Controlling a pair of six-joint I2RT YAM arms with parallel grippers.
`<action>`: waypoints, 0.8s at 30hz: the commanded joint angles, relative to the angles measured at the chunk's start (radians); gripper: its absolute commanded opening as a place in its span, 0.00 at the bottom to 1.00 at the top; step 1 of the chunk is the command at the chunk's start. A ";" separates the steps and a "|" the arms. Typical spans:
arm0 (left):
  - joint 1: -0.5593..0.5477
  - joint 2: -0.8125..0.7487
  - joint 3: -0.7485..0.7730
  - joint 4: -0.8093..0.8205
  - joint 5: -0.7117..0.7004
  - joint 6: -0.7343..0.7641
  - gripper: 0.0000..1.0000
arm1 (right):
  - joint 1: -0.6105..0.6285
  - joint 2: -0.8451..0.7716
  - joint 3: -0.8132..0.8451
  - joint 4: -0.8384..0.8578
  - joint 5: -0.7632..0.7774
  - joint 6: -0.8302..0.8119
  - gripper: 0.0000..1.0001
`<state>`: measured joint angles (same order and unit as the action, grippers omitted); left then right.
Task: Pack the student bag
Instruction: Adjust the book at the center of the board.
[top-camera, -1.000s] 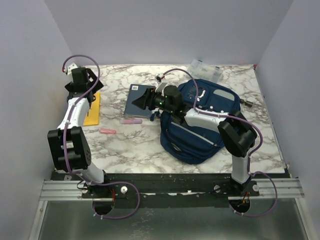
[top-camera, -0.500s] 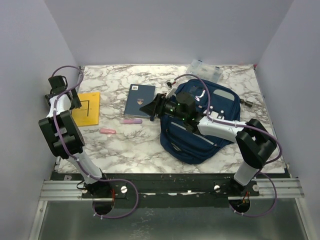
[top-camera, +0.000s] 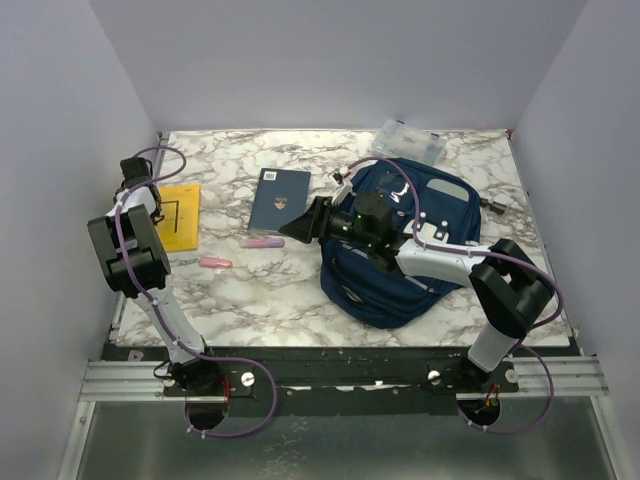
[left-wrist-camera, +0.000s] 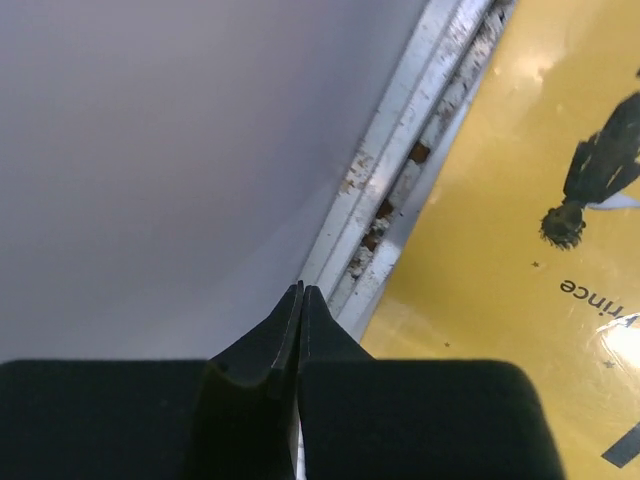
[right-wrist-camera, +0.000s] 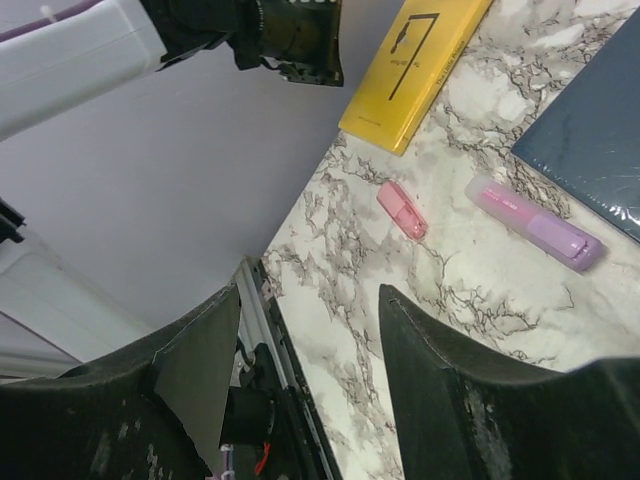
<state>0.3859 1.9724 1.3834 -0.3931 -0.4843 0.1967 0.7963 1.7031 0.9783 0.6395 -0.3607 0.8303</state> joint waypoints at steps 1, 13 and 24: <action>0.000 0.061 0.059 -0.042 0.066 0.093 0.00 | 0.013 -0.036 -0.017 0.045 -0.025 0.005 0.61; -0.133 0.106 0.168 -0.211 0.154 0.152 0.12 | 0.012 -0.033 -0.004 0.017 -0.010 -0.033 0.61; -0.311 0.043 0.127 -0.274 0.066 0.157 0.17 | 0.012 -0.040 0.002 -0.005 0.015 -0.066 0.62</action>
<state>0.1253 2.1185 1.5818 -0.6682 -0.4187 0.3401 0.8040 1.6939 0.9764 0.6453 -0.3622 0.7967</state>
